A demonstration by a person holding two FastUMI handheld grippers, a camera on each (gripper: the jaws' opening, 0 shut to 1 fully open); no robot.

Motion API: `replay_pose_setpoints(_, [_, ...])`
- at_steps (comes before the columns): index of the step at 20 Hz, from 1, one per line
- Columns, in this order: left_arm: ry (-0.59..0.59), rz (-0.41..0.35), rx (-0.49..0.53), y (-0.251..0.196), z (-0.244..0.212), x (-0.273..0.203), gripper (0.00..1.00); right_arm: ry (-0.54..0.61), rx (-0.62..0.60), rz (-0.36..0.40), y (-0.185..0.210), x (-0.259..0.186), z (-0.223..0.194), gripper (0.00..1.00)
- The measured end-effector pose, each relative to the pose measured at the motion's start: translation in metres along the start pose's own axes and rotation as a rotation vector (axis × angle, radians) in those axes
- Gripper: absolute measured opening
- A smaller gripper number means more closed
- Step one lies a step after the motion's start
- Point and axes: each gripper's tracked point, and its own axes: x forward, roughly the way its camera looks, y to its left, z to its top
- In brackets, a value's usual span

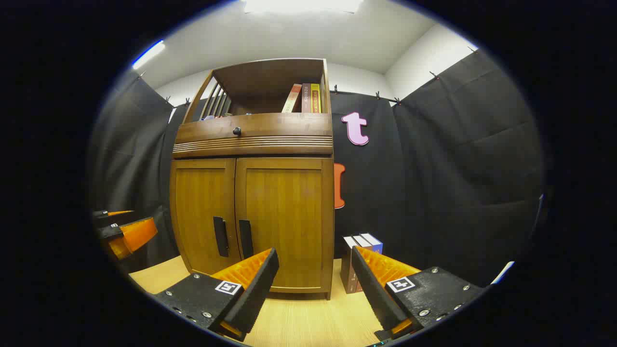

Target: Open the right door of the double-door shoe cabinet with the right hand, and open the left door with the left hand.

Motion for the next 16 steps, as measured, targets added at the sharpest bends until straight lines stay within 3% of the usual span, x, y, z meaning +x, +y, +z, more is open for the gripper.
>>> replay_pose_setpoints(1, [0.003, 0.004, -0.002, 0.001, 0.000, 0.002, 0.97, 0.005, 0.004, 0.003, 0.001, 0.002, -0.001, 0.94])
replay_pose_setpoints(16, [0.030, 0.016, -0.039, 0.001, -0.009, 0.019, 0.97, 0.010, 0.012, -0.017, -0.004, 0.012, -0.003, 0.94])
